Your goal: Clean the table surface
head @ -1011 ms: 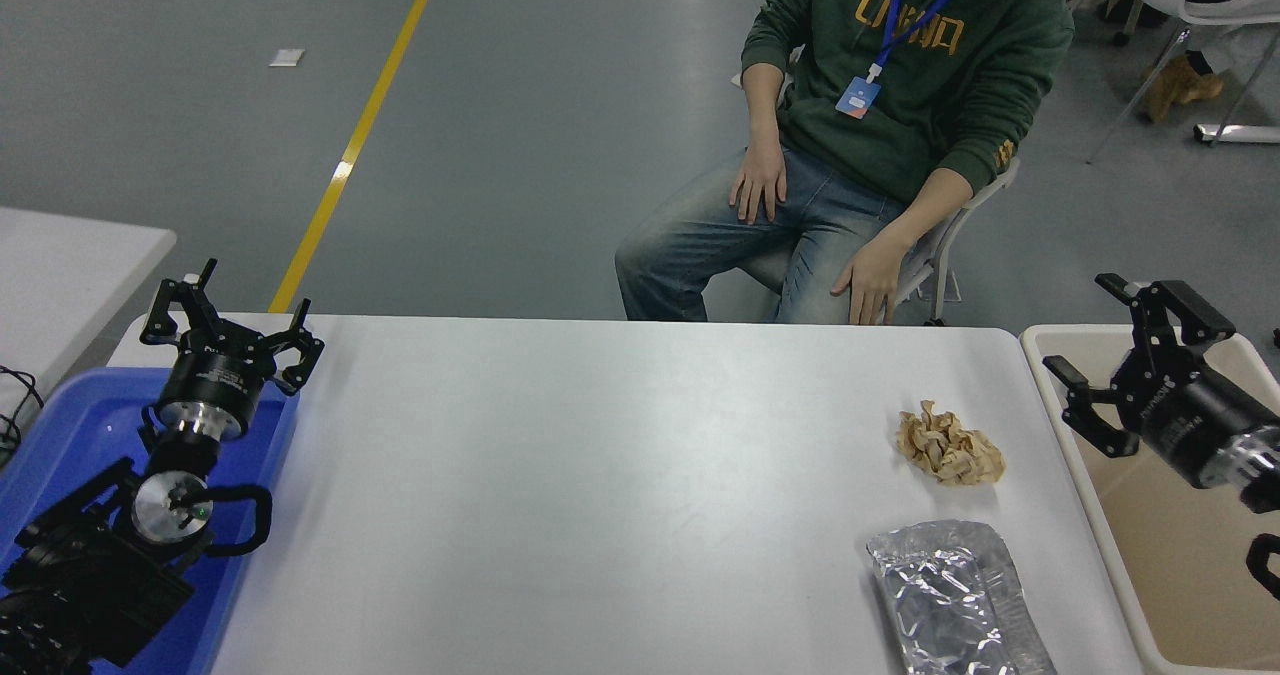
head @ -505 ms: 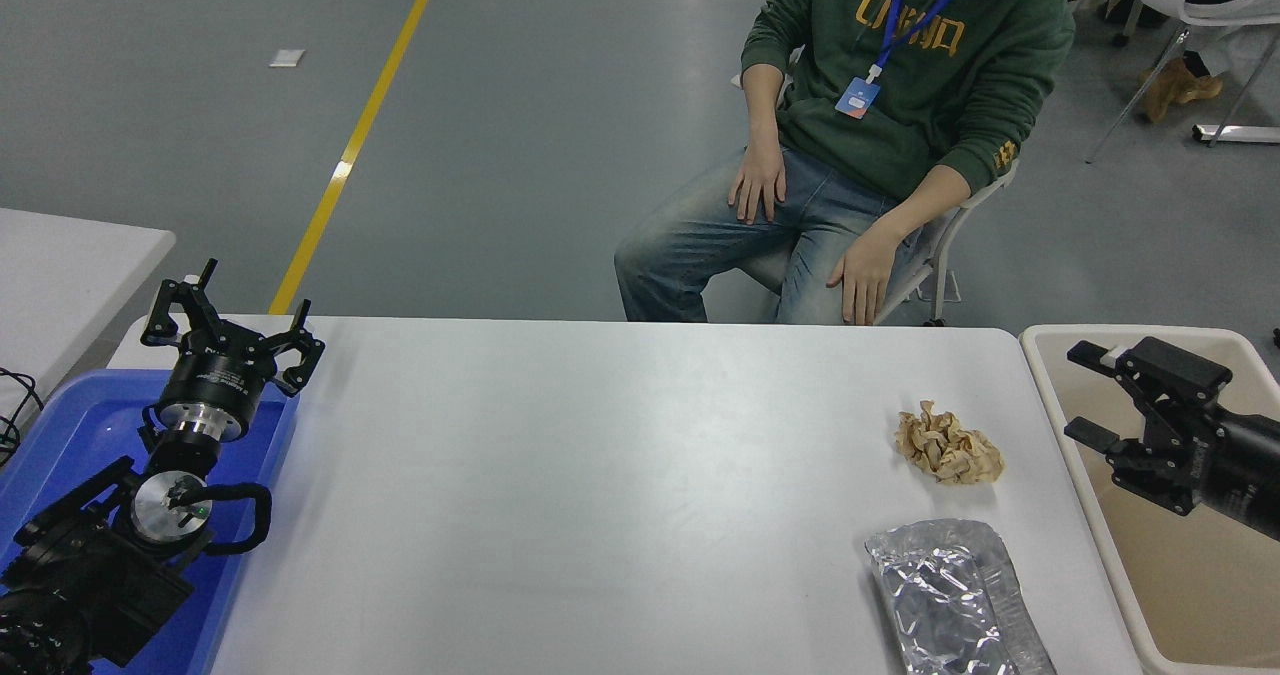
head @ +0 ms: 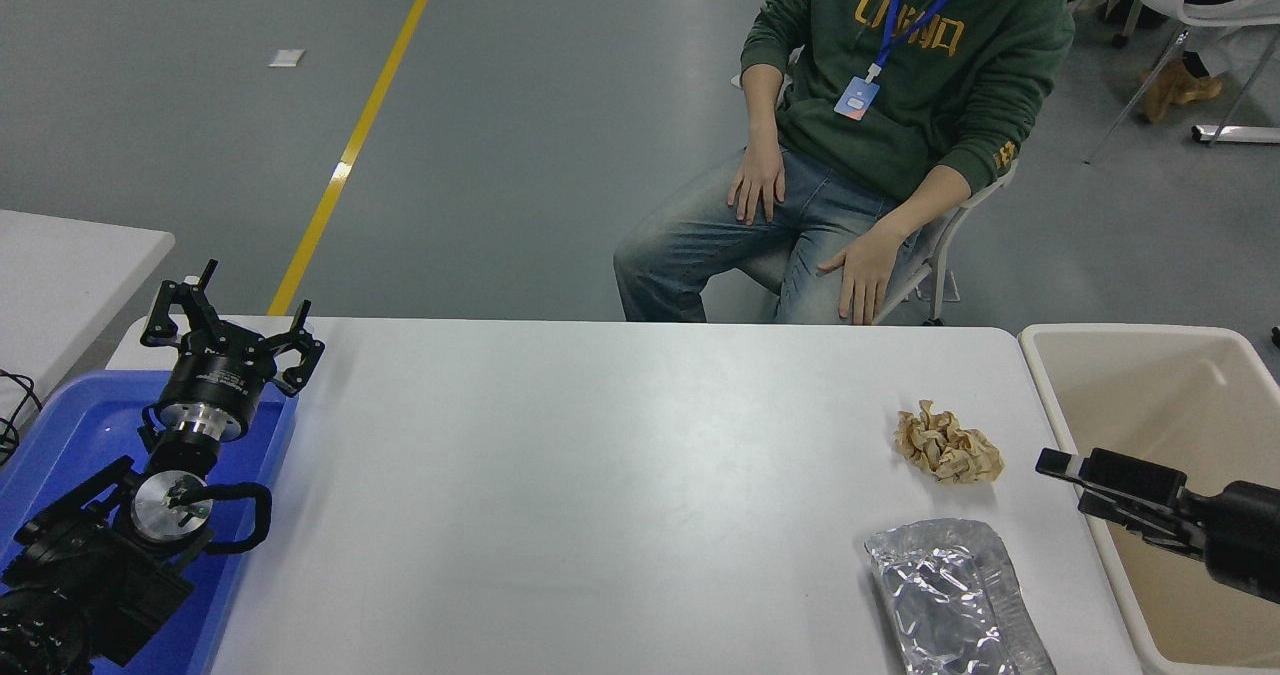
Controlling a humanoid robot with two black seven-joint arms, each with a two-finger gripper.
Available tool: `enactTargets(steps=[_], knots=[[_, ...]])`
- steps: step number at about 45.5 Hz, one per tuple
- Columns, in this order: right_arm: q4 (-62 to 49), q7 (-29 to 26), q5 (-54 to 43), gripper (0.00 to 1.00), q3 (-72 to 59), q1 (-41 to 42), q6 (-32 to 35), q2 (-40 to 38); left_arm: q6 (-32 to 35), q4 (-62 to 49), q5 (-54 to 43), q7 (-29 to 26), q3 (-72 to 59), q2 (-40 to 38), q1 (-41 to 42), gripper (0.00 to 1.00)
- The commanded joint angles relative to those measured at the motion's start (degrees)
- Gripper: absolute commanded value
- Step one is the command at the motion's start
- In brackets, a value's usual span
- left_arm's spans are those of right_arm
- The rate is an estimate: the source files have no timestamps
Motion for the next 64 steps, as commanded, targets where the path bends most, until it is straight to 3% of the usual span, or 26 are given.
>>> enactTargets(steps=[1,9,23,51,64], knots=[[-0.09,-0.55,-12.84,0.99,-7.92,-0.05,-12.74,0.19,0.0,0.01,-0.01,0.0,0.0,0.0,0.0,1.0],[-1.76,-1.26,-14.43,0.99,-12.15,0.21,-20.3,2.12,0.0,0.01,-0.01,0.0,0.0,0.0,0.0,1.0],[-6.06,-1.43,-15.57,0.99,-16.19,0.13,-27.51,6.34,0.0,0.01,-0.01,0.0,0.0,0.0,0.0,1.0],[-11.07,-7.5,-14.87,0.99,-18.04,-1.02,-31.38,13.63,0.0,0.01,-0.01,0.0,0.0,0.0,0.0,1.0],[-17.75,-7.5,-14.7,0.99,-24.01,-1.81,-39.99,19.26,0.0,0.01,-0.01,0.0,0.0,0.0,0.0,1.0]])
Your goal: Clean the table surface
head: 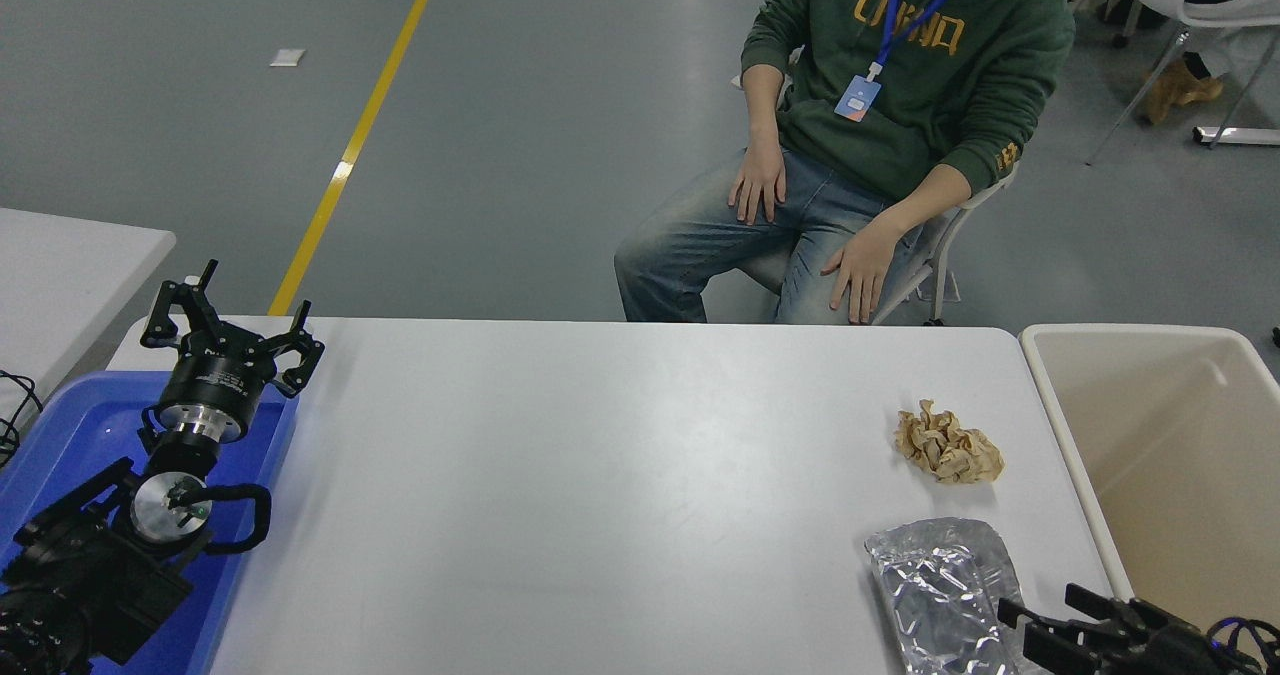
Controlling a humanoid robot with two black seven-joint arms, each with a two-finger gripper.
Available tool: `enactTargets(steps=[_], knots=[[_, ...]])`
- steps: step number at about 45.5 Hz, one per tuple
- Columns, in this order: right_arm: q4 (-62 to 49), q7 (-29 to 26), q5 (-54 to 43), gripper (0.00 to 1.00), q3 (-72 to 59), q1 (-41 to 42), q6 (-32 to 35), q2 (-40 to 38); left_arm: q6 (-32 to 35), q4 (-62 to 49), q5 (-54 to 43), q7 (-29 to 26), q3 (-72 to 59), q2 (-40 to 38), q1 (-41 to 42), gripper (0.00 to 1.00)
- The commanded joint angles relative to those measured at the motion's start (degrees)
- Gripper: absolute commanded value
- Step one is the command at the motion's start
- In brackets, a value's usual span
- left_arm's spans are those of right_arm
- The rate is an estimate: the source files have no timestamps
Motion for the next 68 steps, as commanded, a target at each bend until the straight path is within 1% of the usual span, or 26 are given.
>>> enactTargets(steps=[1,5,9,11,18,19,21,24,28,30,34,38,43,55,60,68], knots=[[-5.44,-0.46,0.21,0.98,-4.48,-0.35,-6.86,5.01,0.0,0.03,0.0,0.0,0.0,0.0,0.0,1.0],[-6.85,-0.38,0.21,0.97,-5.62,-0.35,-8.8,6.25,0.0,0.03,0.0,0.0,0.0,0.0,0.0,1.0],[-7.47,-0.29,0.21,0.9,-5.89,-0.35,-9.59,6.34,0.0,0.03,0.0,0.0,0.0,0.0,0.0,1.0],[-7.65,-0.03,0.21,0.84,-5.89,-0.35,-9.94,6.42,0.0,0.03,0.0,0.0,0.0,0.0,0.0,1.0],[-8.87,0.06,0.13,0.75,-5.98,0.0,-11.7,6.51,0.0,0.03,0.0,0.0,0.0,0.0,0.0,1.0],[-8.96,0.06,0.13,0.69,-5.98,0.17,-11.87,6.69,0.0,0.03,0.0,0.0,0.0,0.0,0.0,1.0],[-9.14,0.15,0.04,0.61,-6.06,0.26,-11.88,6.78,0.0,0.03,0.0,0.0,0.0,0.0,0.0,1.0],[-9.49,0.5,0.04,0.53,-6.33,0.44,-11.88,6.78,0.0,0.03,0.0,0.0,0.0,0.0,0.0,1.0],[-10.1,0.59,0.04,0.36,-7.12,0.62,-11.88,6.78,0.0,0.03,0.0,0.0,0.0,0.0,0.0,1.0],[-10.11,0.59,0.04,0.31,-7.29,0.62,-11.79,6.78,0.0,0.03,0.0,0.0,0.0,0.0,0.0,1.0],[-10.19,0.68,0.13,0.25,-7.38,0.62,-11.79,6.78,0.0,0.03,0.0,0.0,0.0,0.0,0.0,1.0],[-10.37,0.68,0.13,0.15,-7.38,0.62,-11.88,6.78,0.0,0.03,0.0,0.0,0.0,0.0,0.0,1.0],[-10.37,0.68,0.13,0.0,-7.3,0.53,-11.88,6.69,0.0,0.03,0.0,0.0,0.0,0.0,0.0,1.0],[-9.49,0.77,0.21,0.0,-7.38,1.32,-11.88,6.25,0.0,0.03,0.0,0.0,0.0,0.0,0.0,1.0],[-8.44,1.82,0.21,0.0,-7.38,1.41,-11.88,5.46,0.0,-0.06,0.0,0.0,0.0,0.0,0.0,1.0],[-2.73,1.91,0.48,0.0,-7.3,1.41,-11.79,1.42,0.0,0.03,0.09,0.0,0.0,0.0,0.0,1.0]])
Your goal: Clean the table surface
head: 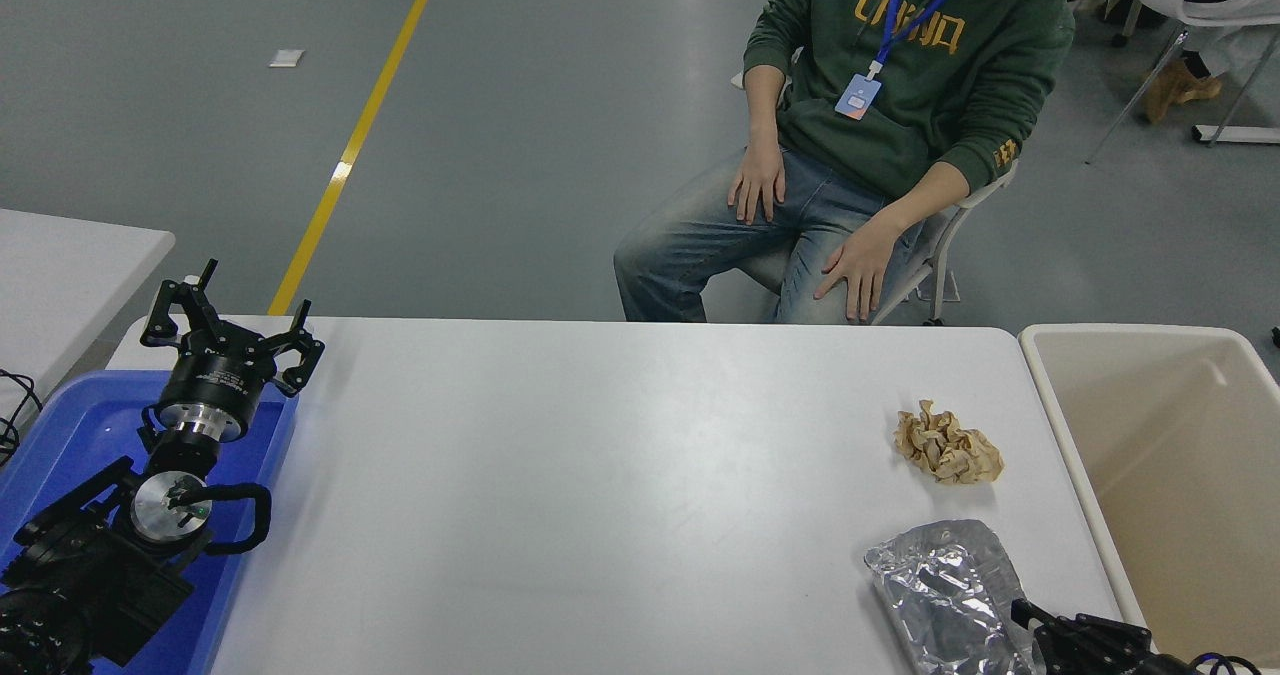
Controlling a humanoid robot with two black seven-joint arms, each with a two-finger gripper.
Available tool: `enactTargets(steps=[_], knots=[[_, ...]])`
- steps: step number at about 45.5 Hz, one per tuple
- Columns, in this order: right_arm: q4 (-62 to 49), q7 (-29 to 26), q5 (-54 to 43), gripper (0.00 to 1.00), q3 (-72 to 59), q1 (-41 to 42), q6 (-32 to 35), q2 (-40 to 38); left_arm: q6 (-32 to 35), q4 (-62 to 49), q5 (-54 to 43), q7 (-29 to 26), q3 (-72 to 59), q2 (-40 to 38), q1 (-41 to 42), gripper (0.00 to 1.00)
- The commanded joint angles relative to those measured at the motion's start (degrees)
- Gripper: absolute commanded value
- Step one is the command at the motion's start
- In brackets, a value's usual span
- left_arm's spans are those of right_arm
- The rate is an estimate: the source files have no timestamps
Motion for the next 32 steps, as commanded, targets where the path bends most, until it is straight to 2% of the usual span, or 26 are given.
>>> enactTargets(steps=[1,16,32], knots=[[6.09,0.47,0.23,0.0,0.05,0.17,0.17,-4.36,0.0,0.03,0.0,0.0,0.0,0.0,0.0,1.0],[17.78,0.38,0.58,0.0,0.05,1.93,0.69,-14.73,0.0,0.03,0.0,-0.09,0.0,0.0,0.0,1.0],[19.28,0.47,0.67,0.0,0.13,2.72,0.78,-20.18,0.0,-0.06,0.0,0.0,0.0,0.0,0.0,1.0]])
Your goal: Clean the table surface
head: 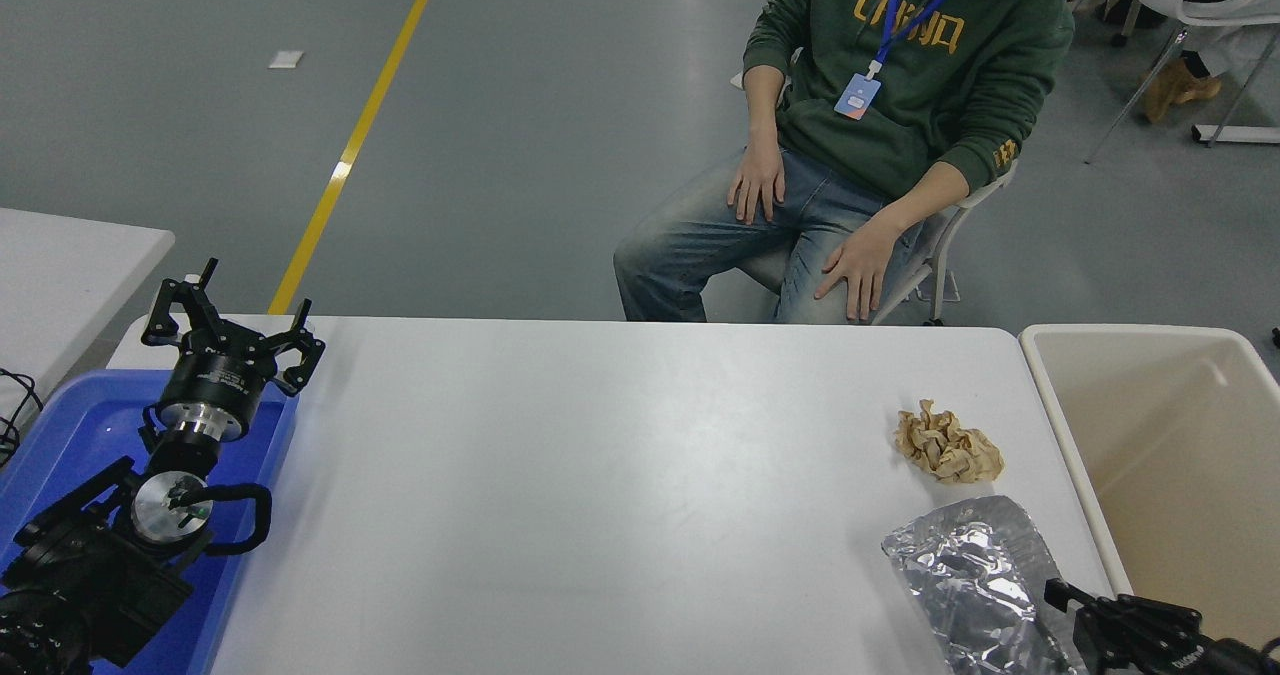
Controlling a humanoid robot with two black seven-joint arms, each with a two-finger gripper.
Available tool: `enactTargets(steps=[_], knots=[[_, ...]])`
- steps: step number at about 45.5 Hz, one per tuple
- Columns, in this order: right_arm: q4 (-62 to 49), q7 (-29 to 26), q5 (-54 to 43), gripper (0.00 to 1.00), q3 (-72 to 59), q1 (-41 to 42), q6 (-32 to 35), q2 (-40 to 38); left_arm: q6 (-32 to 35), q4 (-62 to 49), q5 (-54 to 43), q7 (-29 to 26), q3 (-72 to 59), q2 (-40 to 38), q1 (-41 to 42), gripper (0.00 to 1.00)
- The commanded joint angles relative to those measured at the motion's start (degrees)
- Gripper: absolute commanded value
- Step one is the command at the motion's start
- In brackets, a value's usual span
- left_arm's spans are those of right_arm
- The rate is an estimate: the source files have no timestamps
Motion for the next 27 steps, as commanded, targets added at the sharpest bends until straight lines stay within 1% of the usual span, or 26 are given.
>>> enactTargets(steps=[1,13,22,27], knots=[[2.05,0.07,0.06,0.0,0.04,0.74,0.08,-4.65,0.0,0.02,-0.01,0.0,0.0,0.0,0.0,1.0],[2.41,0.33,0.5,0.0,0.13,2.85,1.13,-7.9,0.0,0.02,-0.01,0.0,0.0,0.0,0.0,1.0],[2.41,1.91,2.52,0.0,0.13,5.04,2.8,-9.66,0.0,0.02,-0.01,0.0,0.0,0.0,0.0,1.0],[2.41,3.75,4.37,0.0,0.57,7.06,5.43,-11.15,0.0,0.02,-0.01,0.0,0.0,0.0,0.0,1.0]])
